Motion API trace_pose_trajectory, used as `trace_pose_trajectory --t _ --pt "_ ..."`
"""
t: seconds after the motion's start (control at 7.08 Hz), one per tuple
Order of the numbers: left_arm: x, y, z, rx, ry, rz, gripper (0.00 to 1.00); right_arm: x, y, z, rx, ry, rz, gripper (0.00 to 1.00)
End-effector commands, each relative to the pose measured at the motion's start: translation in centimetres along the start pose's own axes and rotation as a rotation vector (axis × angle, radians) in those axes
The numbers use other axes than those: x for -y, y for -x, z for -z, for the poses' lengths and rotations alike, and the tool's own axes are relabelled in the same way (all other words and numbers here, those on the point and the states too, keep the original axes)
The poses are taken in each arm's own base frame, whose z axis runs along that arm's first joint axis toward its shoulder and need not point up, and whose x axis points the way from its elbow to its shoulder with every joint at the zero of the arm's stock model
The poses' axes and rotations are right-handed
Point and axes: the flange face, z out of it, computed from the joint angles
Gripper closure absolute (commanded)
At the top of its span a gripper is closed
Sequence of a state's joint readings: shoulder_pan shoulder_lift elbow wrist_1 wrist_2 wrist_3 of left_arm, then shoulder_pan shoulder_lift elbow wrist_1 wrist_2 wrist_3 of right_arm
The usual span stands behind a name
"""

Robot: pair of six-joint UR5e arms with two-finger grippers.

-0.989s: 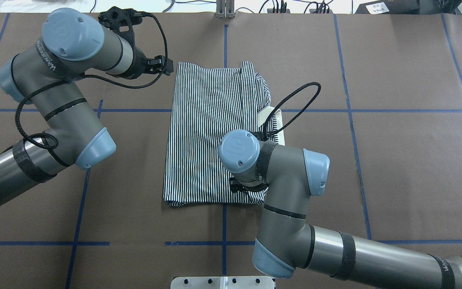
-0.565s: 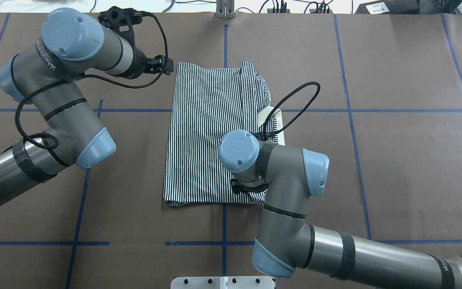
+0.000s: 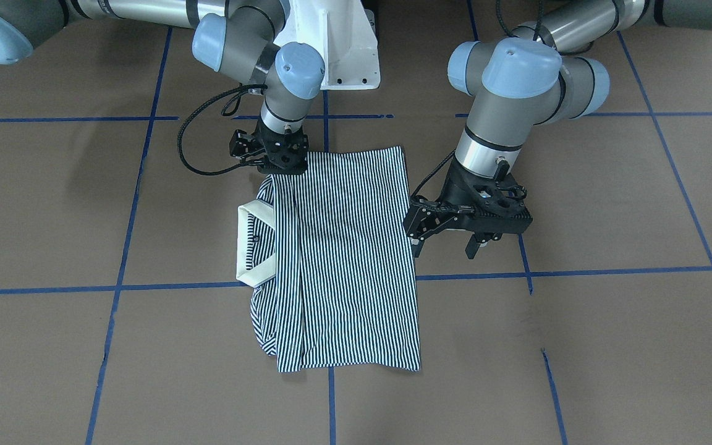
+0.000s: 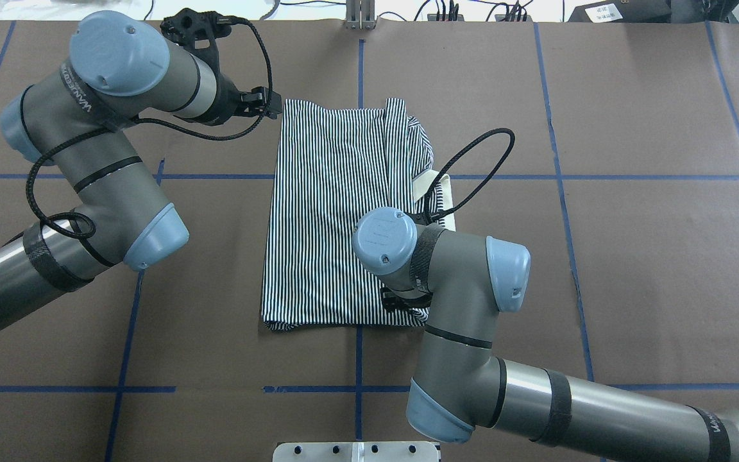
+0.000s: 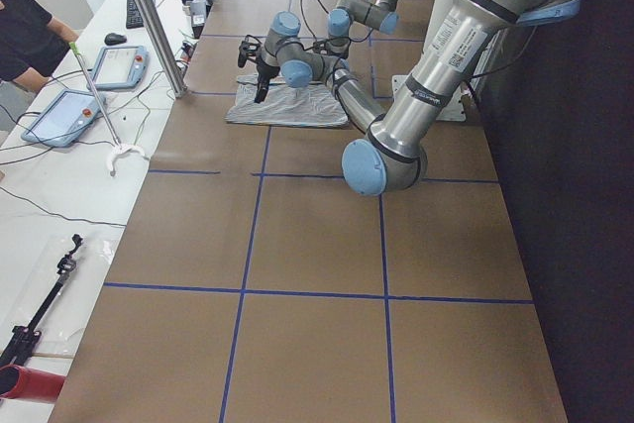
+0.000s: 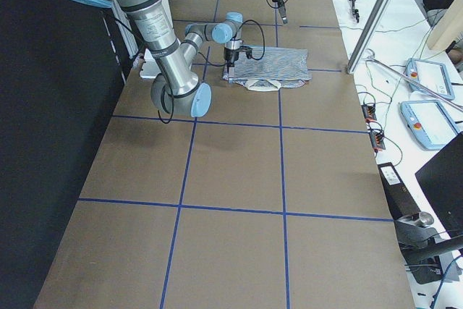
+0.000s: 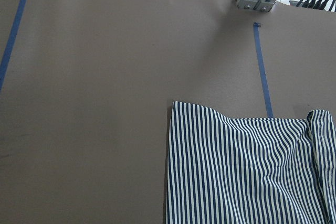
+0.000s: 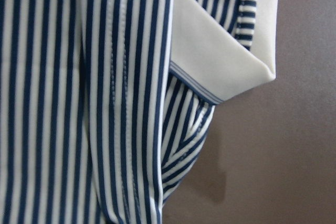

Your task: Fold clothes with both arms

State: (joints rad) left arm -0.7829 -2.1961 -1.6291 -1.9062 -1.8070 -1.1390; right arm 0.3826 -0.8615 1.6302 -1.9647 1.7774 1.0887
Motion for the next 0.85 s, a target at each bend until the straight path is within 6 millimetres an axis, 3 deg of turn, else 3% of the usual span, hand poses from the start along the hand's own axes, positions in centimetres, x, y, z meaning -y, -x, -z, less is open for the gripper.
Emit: trace_pose_trajectory --t 0.0,0.14,0.28,0.42,0.71 --pt "0.0 -0.2 0.1 -0.004 -0.001 0.001 0.0 0.9 -3.1 -0.6 -0.063 0.023 0.009 0.0" --pt "0.0 -0.2 0.1 -0.004 -0.001 0.001 0.0 0.3 -6.1 -0.7 -0.074 0.02 0.035 0.0" --pt "0.0 -0.2 0.1 -0.004 -0.001 0.001 0.0 -0.1 -7.5 -0.5 -0.068 0.009 0.034 0.0" --pt "0.0 -0.2 0.1 -0.004 -0.001 -0.001 0.0 0.4 -7.0 1.1 -0.037 -0.009 0.032 0.0" --pt "0.1 -0.2 0.3 -0.006 -0.004 -0.002 0.0 3.4 -2.7 5.1 0.088 -0.104 0.05 0.0"
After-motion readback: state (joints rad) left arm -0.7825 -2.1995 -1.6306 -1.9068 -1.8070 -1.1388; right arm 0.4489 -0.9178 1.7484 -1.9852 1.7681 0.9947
